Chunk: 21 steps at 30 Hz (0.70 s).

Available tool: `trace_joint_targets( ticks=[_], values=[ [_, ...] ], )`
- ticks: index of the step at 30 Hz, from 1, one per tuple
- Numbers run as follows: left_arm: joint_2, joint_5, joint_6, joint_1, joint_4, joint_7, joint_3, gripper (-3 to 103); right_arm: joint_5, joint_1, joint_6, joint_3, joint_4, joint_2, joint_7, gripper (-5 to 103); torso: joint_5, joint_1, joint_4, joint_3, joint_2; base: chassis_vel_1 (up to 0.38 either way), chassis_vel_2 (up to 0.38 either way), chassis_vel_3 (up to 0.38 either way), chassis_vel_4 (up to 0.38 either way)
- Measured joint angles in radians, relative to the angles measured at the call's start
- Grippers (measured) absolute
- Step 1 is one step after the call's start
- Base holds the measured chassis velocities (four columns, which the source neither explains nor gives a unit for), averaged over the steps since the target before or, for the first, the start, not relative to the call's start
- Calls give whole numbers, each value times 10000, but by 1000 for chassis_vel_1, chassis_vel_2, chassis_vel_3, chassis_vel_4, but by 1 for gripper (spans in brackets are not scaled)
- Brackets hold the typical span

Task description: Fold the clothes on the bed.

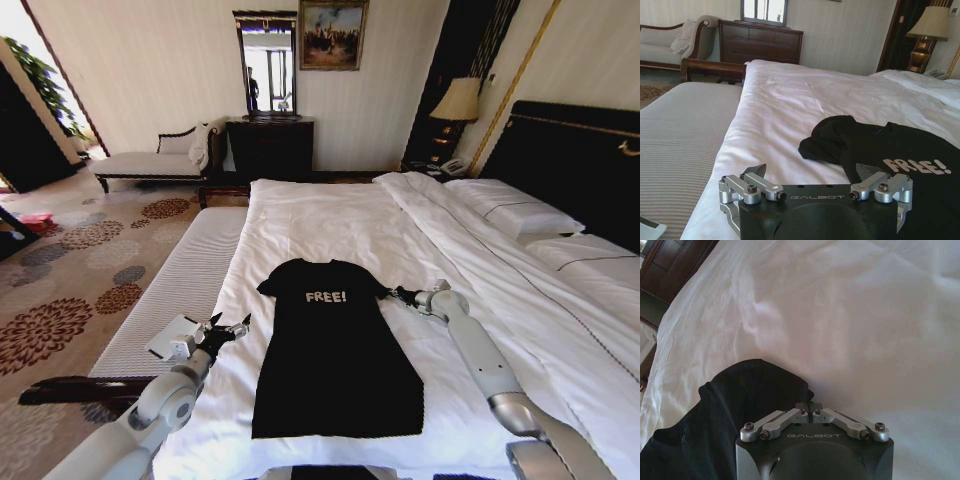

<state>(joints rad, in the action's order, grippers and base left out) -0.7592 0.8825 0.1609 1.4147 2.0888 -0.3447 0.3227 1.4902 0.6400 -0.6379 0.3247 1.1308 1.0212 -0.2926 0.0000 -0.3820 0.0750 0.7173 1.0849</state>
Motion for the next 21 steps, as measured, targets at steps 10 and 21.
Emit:
trace_joint_targets(
  ticks=[10, 21],
  values=[
    [-53, -17, -12, 64, 38, -27, 64, 100, -1005, -101, 273, -337, 11, -235, 624, 0, 0, 0, 2, 0, 0, 0, 0, 0, 0],
    [-44, 88, -14, -185, 24, -62, 31, 100, -2726, -100, 887, -759, 611, -568, 1535, 0, -2, 0, 2, 0, 0, 0, 0, 0, 0]
  ],
)
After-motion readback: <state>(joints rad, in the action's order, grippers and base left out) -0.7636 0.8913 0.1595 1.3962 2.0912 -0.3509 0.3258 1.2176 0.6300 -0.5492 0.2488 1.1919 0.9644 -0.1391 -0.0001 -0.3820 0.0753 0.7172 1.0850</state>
